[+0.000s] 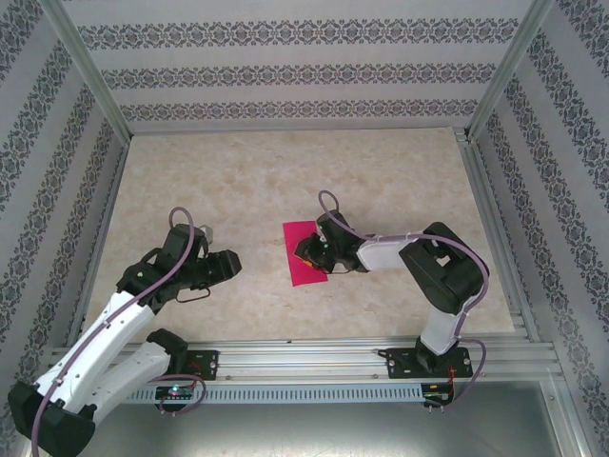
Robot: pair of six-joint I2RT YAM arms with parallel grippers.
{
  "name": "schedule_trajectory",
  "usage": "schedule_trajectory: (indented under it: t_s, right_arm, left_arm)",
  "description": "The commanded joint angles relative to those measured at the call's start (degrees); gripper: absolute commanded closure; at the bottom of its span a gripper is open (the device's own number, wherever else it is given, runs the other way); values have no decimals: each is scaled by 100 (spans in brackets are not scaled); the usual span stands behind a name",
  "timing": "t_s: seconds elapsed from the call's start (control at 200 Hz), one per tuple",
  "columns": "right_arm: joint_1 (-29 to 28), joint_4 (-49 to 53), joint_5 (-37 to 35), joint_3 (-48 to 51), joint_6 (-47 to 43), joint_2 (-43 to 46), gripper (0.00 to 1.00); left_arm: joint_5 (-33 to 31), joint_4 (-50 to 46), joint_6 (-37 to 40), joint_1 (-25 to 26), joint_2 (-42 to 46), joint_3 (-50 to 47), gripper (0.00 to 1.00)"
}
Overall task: Fold a paper plane with a square sheet of paper (pick it up from the middle)
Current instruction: Rotate the paper at the center of the table, then third fold the triangle at the center of the table.
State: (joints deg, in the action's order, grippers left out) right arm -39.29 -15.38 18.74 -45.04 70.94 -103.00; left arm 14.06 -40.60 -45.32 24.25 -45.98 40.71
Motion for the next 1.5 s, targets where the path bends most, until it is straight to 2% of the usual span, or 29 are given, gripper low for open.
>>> schedule_trajectory:
  t_s: [0.0, 0.065, 0.155, 0.29, 0.475, 0.585, 0.654, 0.839, 0.989, 1.209, 1.494]
  right_arm:
    - [-300, -399, -567, 379, 926, -62, 74]
    - [-323, -275, -499, 232, 705, 162, 73]
    - [-270, 580, -589, -83, 91, 594, 71]
    - [-73, 1513, -901, -57, -741, 1329, 66]
    - [413, 1955, -534, 116, -1550, 1668, 65]
    - [570, 2004, -206, 219, -1703, 1797, 63]
    - [571, 1750, -102, 386, -1695, 1918, 52]
    - [705, 1712, 658, 60, -1998, 1406, 49]
    - [836, 1764, 789, -180, -2061, 1133, 46]
    - [991, 1671, 1258, -486, -2137, 623, 45]
    - [1089, 1561, 1589, -853, -2128, 85, 46]
  left_arm:
    - [230, 694, -200, -43, -214, -159, 45]
    - [287, 1006, -330, -43, -332, -234, 45]
    - [366, 1373, -401, -43, -538, -230, 45]
    - [585, 1992, -269, -43, -1312, 8, 46]
    - [1090, 2662, -50, -33, -2840, 728, 51]
    - [1157, 2680, 98, -34, -3598, 1283, 53]
    - [1144, 2616, 270, -33, -4058, 1629, 54]
    - [1243, 2546, 482, -52, -5184, 2291, 61]
    - [1519, 2824, 428, -52, -5809, 2537, 65]
    - [1711, 2839, 495, -152, -6464, 2905, 67]
    - [1820, 2882, 588, -350, -6797, 2814, 67]
